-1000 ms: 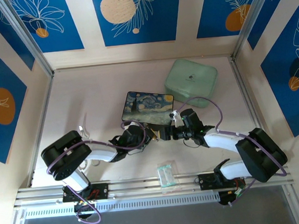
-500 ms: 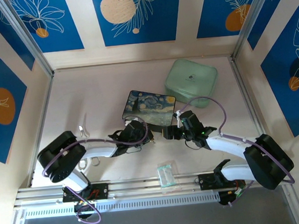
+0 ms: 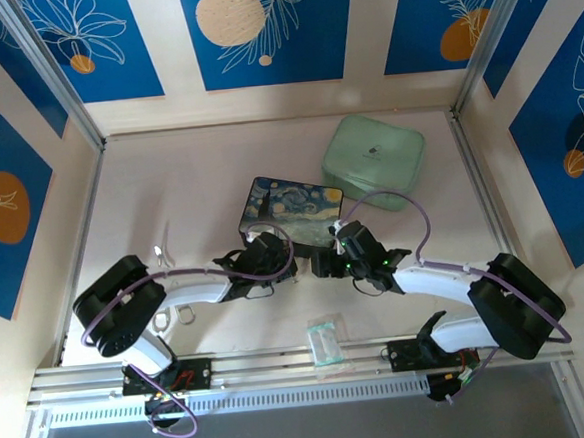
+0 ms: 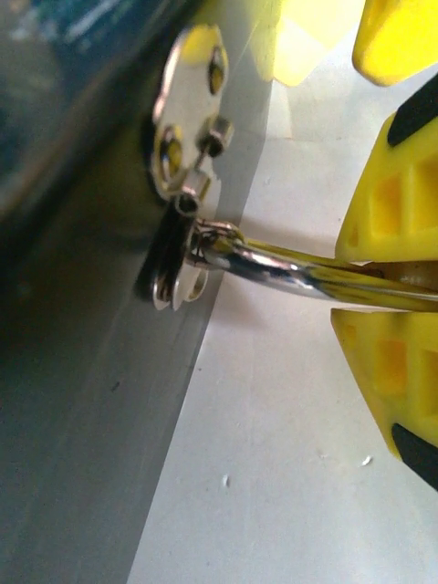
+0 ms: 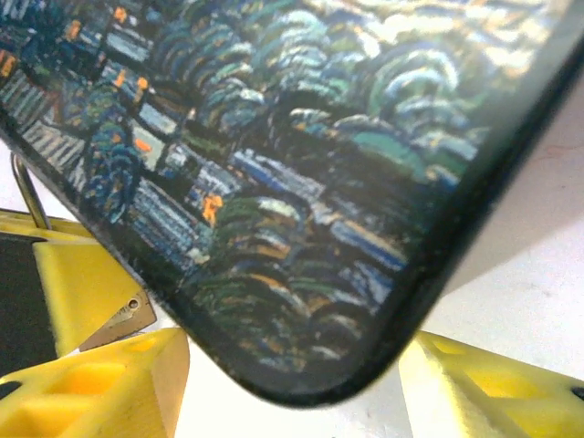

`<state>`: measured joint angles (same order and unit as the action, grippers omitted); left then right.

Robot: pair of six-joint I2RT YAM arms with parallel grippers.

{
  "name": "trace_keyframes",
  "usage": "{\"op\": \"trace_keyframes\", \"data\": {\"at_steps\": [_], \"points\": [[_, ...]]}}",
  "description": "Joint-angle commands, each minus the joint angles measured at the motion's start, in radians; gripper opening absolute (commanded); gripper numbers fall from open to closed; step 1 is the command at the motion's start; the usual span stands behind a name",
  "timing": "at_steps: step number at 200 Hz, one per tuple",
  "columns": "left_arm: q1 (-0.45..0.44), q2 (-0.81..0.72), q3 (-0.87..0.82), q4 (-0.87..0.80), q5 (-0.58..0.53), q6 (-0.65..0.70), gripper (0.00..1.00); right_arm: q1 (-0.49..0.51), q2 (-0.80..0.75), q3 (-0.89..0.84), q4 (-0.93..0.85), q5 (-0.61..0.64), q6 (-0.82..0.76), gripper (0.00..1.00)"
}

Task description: Unlock the padlock with the key

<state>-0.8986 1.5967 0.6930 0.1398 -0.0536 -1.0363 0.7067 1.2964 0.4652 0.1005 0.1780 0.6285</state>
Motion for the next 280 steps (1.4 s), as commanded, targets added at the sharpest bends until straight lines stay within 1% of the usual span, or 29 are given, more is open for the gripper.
{"op": "trace_keyframes", "data": {"at_steps": [1, 32, 99, 130, 154, 174, 187, 220, 248, 280], "points": [[0.002, 0.042, 0.012, -0.269, -0.144, 0.062, 0.16, 0.004, 0.010, 0.003, 0.019, 0.021, 0.026, 0.62], [-0.003, 0.057, 0.036, -0.325, -0.189, 0.077, 0.19, 0.014, 0.011, 0.003, 0.015, 0.021, 0.033, 0.62], [-0.019, 0.074, 0.047, -0.357, -0.228, 0.083, 0.20, 0.020, 0.028, -0.008, 0.034, 0.026, 0.048, 0.62], [-0.025, 0.088, 0.059, -0.364, -0.227, 0.078, 0.21, 0.020, 0.037, -0.009, 0.040, 0.025, 0.051, 0.62], [-0.042, 0.089, 0.080, -0.411, -0.277, 0.076, 0.23, 0.020, 0.037, -0.013, 0.041, 0.028, 0.053, 0.62], [-0.045, 0.086, 0.080, -0.393, -0.261, 0.076, 0.24, 0.018, 0.041, -0.014, 0.045, 0.031, 0.054, 0.62], [-0.051, 0.087, 0.090, -0.399, -0.259, 0.076, 0.23, 0.020, 0.044, -0.014, 0.047, 0.029, 0.055, 0.62], [-0.053, 0.080, 0.123, -0.473, -0.268, 0.108, 0.13, 0.019, 0.045, -0.017, 0.051, 0.027, 0.055, 0.62], [-0.051, 0.105, 0.185, -0.602, -0.272, 0.174, 0.12, 0.019, 0.046, -0.025, 0.056, 0.028, 0.057, 0.61], [-0.051, 0.114, 0.210, -0.692, -0.321, 0.186, 0.13, 0.019, 0.049, -0.028, 0.059, 0.025, 0.060, 0.61]]}}
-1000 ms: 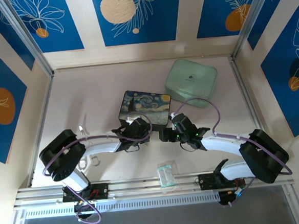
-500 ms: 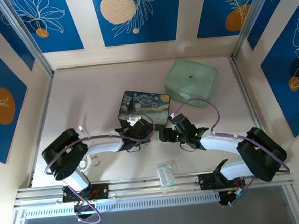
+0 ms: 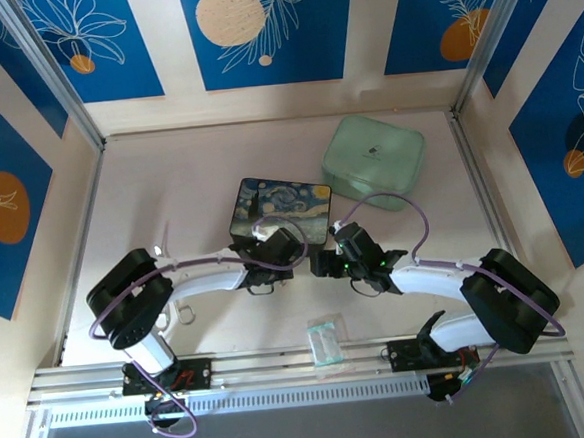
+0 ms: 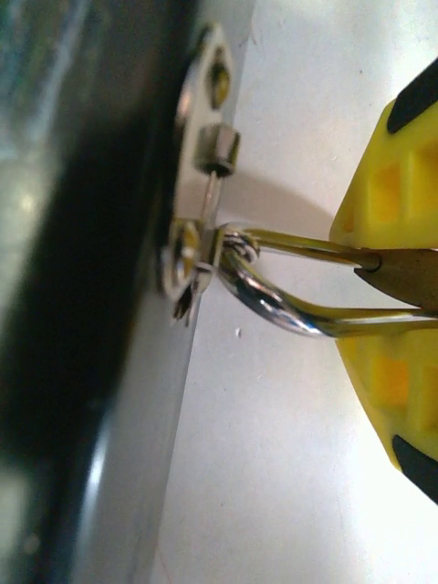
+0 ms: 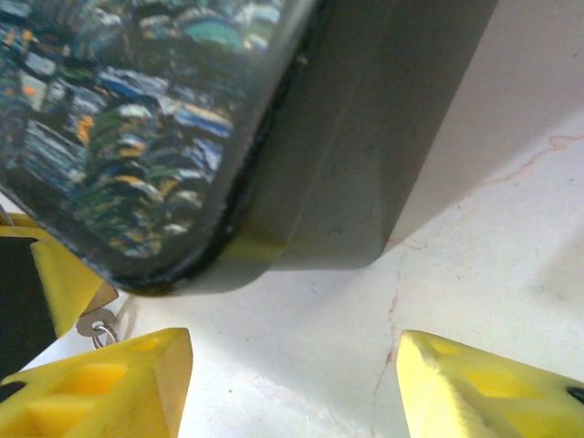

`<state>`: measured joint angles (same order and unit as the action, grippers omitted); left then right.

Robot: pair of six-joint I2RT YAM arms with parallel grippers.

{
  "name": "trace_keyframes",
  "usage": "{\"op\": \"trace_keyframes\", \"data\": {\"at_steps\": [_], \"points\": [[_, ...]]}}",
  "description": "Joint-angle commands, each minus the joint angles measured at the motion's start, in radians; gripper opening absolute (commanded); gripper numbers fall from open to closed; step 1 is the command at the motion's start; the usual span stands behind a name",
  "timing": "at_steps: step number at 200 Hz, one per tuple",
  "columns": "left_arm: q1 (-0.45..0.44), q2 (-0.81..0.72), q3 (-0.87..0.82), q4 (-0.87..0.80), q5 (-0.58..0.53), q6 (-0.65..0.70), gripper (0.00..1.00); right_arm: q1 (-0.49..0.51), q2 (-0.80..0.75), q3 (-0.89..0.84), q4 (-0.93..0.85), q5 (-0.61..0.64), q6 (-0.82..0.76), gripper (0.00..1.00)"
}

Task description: Unlock the padlock with the key

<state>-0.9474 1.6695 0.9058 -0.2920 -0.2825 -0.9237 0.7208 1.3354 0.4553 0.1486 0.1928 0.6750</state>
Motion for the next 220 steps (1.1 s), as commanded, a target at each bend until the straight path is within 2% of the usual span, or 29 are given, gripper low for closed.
{"op": "trace_keyframes", "data": {"at_steps": [1, 37, 102, 220], "points": [[-0.002, 0.042, -0.002, -0.262, -0.093, 0.074, 0.13, 0.005, 0.010, -0.018, 0.011, 0.010, 0.014, 0.61], [-0.002, 0.067, 0.048, -0.342, -0.154, 0.099, 0.17, 0.005, 0.005, -0.023, 0.013, 0.008, 0.017, 0.61], [-0.041, 0.104, 0.080, -0.322, -0.157, 0.079, 0.29, 0.003, -0.003, -0.030, 0.012, 0.008, 0.015, 0.61], [-0.115, 0.166, 0.146, -0.382, -0.206, 0.030, 0.29, 0.002, 0.011, -0.024, 0.013, 0.004, 0.012, 0.61]]}}
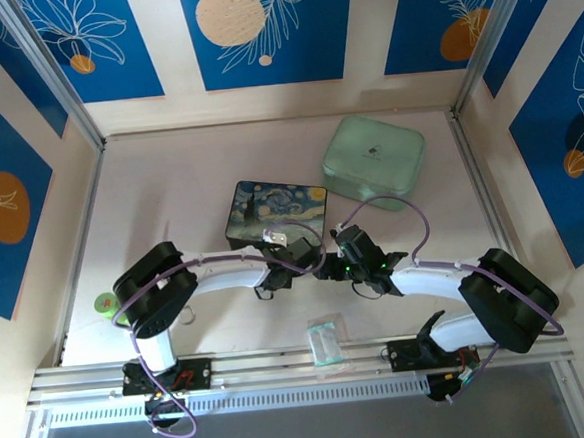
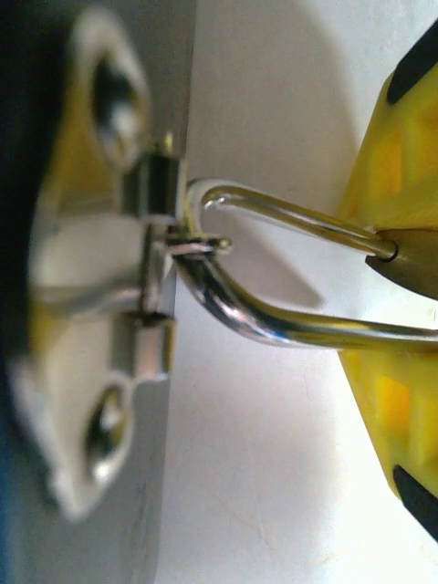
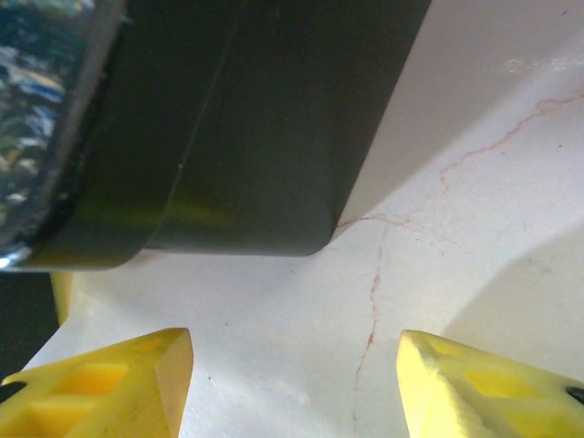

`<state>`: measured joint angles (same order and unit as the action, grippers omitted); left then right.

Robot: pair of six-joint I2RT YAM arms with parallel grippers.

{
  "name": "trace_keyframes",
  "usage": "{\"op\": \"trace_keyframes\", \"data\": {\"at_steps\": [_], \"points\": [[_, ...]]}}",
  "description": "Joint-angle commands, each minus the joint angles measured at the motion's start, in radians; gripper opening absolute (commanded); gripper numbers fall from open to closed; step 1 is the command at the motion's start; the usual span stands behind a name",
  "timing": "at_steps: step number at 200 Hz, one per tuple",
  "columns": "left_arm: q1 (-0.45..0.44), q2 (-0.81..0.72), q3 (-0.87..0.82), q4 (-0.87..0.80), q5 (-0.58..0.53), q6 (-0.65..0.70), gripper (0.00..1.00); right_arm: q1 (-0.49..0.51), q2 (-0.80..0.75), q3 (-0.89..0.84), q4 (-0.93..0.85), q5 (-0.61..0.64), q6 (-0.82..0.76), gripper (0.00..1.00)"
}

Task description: Unlock the padlock with the key

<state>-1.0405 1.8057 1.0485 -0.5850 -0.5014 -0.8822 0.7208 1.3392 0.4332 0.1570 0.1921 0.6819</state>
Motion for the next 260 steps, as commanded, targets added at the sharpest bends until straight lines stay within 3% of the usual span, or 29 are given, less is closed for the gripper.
{"op": "trace_keyframes", "data": {"at_steps": [1, 36, 58, 219, 240, 260], "points": [[-0.022, 0.028, 0.002, -0.088, 0.013, -0.012, 0.29, 0.002, 0.008, -0.003, 0.004, 0.004, 0.005, 0.61], [-0.048, -0.008, 0.003, -0.079, 0.018, -0.017, 0.31, 0.001, -0.009, -0.008, 0.009, 0.013, 0.007, 0.61], [-0.066, -0.022, 0.012, -0.084, 0.019, -0.014, 0.41, 0.003, -0.011, -0.011, 0.012, 0.015, 0.007, 0.61], [-0.153, -0.019, 0.074, -0.154, -0.061, -0.046, 0.41, 0.012, -0.046, -0.054, 0.038, 0.017, 0.021, 0.61], [-0.147, -0.070, 0.053, -0.141, -0.067, -0.044, 0.42, 0.035, -0.088, -0.075, 0.070, 0.013, 0.008, 0.70], [-0.128, -0.158, 0.011, -0.107, -0.061, -0.031, 0.62, 0.046, -0.124, -0.062, 0.022, 0.000, 0.030, 0.88]]}}
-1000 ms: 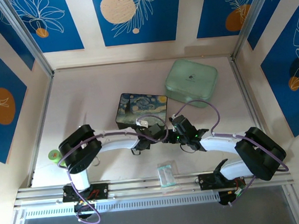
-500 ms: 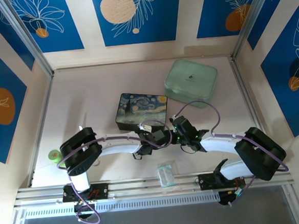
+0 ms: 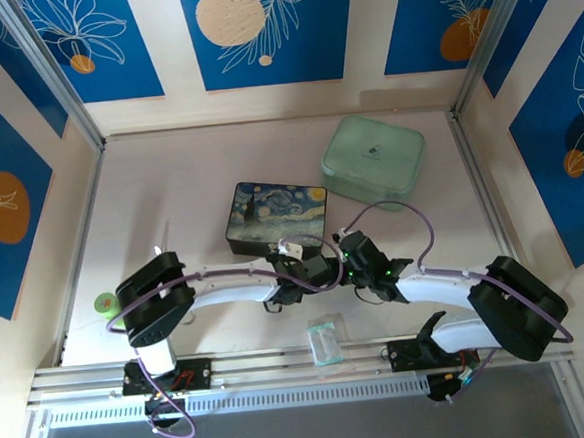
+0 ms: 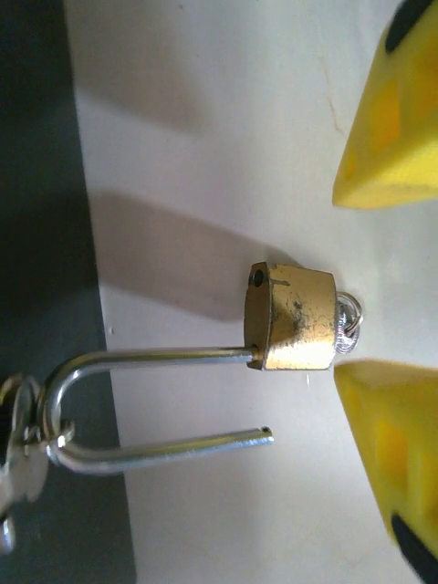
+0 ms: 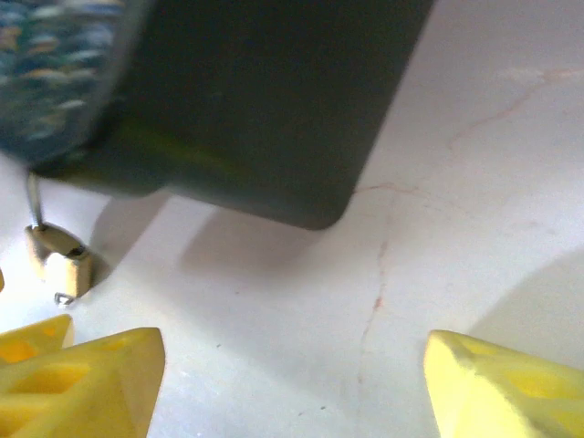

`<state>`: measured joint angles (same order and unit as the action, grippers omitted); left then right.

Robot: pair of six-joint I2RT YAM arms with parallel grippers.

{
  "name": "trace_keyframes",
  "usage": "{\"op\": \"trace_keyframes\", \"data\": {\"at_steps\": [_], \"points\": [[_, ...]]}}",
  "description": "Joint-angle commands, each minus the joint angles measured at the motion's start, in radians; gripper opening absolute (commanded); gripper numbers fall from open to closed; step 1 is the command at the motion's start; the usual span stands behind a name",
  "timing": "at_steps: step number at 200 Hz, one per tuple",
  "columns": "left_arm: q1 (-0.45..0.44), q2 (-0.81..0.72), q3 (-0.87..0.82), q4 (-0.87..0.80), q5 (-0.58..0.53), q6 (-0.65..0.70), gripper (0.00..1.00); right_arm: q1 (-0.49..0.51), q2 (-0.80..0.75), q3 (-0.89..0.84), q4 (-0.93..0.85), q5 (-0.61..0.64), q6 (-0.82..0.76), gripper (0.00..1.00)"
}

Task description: Unlock the padlock with the key

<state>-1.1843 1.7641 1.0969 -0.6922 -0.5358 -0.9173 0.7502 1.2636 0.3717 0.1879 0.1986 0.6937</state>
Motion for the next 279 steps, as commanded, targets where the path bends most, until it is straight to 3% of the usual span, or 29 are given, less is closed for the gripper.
{"op": "trace_keyframes", "data": {"at_steps": [1, 9, 42, 66, 89, 112, 176, 279], "points": [[0.016, -0.120, -0.040, 0.003, -0.026, 0.005, 0.63, 0.017, -0.049, 0.001, -0.012, -0.008, 0.018, 0.89], [0.029, -0.162, -0.062, 0.023, -0.017, 0.014, 0.71, 0.024, -0.053, 0.014, -0.033, -0.014, 0.017, 0.90], [0.106, -0.371, -0.183, 0.135, 0.053, 0.053, 0.88, 0.097, -0.059, 0.064, -0.092, 0.026, 0.045, 0.90], [0.213, -0.527, -0.287, 0.207, 0.139, 0.085, 0.98, 0.152, -0.023, 0.124, -0.171, 0.116, 0.144, 0.85], [0.321, -0.644, -0.369, 0.279, 0.249, 0.102, 0.99, 0.239, 0.062, 0.237, -0.273, 0.225, 0.220, 0.81], [0.359, -0.712, -0.397, 0.280, 0.245, 0.113, 0.99, 0.310, 0.177, 0.348, -0.338, 0.310, 0.282, 0.74], [0.397, -0.756, -0.436, 0.280, 0.266, 0.119, 0.99, 0.345, 0.421, 0.522, -0.348, 0.315, 0.291, 0.64], [0.399, -0.772, -0.485, 0.305, 0.262, 0.108, 0.99, 0.356, 0.480, 0.535, -0.247, 0.290, 0.250, 0.60]]}}
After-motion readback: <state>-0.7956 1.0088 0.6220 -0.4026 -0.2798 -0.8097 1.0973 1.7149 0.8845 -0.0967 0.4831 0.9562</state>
